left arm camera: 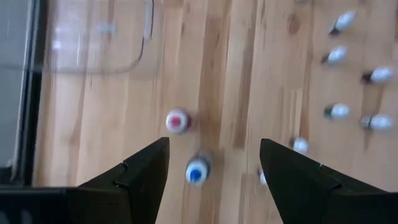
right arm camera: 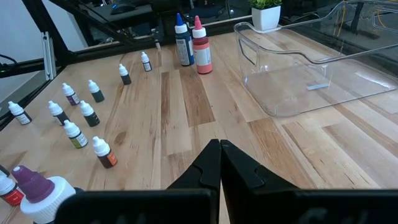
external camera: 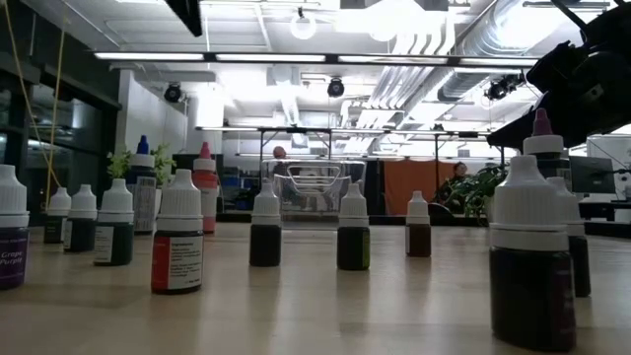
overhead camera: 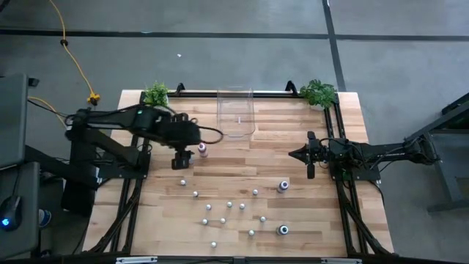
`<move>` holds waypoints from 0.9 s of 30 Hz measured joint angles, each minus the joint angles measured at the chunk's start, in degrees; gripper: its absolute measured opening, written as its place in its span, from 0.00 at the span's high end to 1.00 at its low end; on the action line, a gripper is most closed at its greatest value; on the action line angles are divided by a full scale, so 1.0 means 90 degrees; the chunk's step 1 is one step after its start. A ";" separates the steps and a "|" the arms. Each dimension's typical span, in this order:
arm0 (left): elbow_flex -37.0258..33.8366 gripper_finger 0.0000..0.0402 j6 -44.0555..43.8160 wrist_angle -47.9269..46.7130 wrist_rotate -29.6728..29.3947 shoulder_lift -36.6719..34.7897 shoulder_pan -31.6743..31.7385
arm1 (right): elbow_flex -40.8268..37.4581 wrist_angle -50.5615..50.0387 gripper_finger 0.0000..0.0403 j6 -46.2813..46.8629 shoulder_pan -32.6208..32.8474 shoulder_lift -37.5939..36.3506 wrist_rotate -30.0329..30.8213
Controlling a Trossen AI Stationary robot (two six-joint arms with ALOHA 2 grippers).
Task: Pick & Place food coloring
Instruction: Put the large blue food coloring into the transparent bin
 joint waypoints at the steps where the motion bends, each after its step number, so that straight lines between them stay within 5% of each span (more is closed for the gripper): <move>1: 0.0259 0.39 -0.0007 -0.0389 -0.0001 0.0209 0.0000 | 0.0001 0.0001 1.00 0.0000 0.0001 0.0000 0.0000; 9: 0.0853 0.39 -0.0585 -0.1136 -0.0013 0.0526 0.0005 | 0.0001 0.0014 1.00 0.0000 -0.0001 -0.0001 0.0001; 17: -0.0164 0.39 -0.2516 -0.1140 -0.0151 -0.0217 0.0681 | 0.0000 0.0027 1.00 0.0000 -0.0001 0.0005 0.0015; 27: -0.1224 0.39 -0.2253 -0.1106 0.0034 -0.0480 0.1610 | 0.0000 0.0032 1.00 0.0000 0.0000 0.0005 0.0017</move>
